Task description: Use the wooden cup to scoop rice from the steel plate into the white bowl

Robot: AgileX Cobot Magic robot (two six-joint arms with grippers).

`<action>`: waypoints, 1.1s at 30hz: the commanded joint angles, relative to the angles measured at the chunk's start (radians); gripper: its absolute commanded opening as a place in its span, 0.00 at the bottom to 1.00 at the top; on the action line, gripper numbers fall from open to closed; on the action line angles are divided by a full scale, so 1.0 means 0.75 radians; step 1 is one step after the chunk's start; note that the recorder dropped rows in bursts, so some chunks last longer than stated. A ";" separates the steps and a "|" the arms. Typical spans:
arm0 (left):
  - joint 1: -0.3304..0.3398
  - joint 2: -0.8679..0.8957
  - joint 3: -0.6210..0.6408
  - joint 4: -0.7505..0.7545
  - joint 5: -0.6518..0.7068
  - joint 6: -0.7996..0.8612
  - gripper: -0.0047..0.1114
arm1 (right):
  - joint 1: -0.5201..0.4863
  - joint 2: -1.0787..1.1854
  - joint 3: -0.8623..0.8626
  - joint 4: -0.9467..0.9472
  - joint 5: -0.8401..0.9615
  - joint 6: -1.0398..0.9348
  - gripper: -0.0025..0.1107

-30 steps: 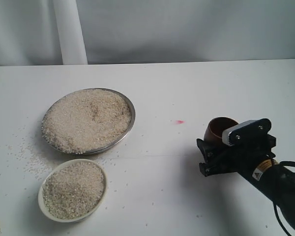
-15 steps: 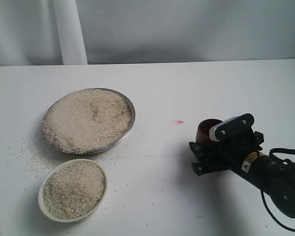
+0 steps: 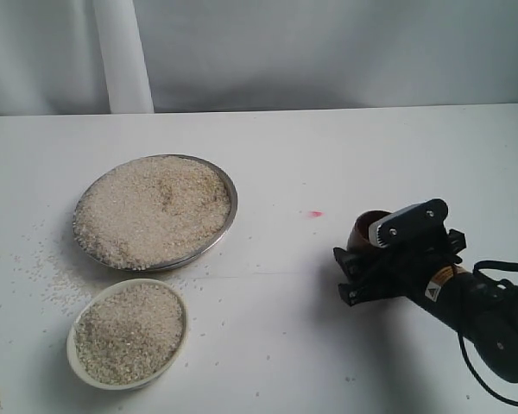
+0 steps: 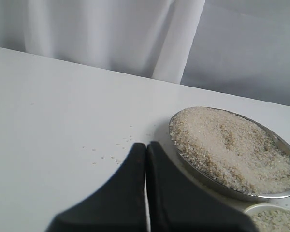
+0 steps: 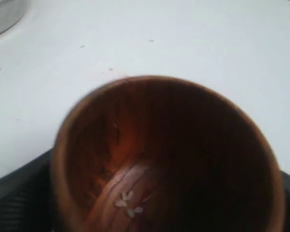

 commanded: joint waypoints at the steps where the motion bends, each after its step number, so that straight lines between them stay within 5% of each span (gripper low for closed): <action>1: -0.007 0.000 0.002 -0.005 -0.009 -0.002 0.04 | -0.004 0.000 -0.005 -0.100 -0.017 -0.030 0.77; 12: -0.007 0.000 0.002 -0.005 -0.009 -0.002 0.04 | -0.004 -0.113 0.067 -0.063 -0.154 -0.028 0.77; 25: -0.007 0.000 0.002 -0.005 -0.009 -0.002 0.04 | -0.004 -0.623 0.291 -0.114 -0.308 -0.028 0.75; 33: -0.007 0.000 0.002 -0.005 -0.009 -0.002 0.04 | -0.004 -0.977 0.421 -0.141 -0.308 0.038 0.42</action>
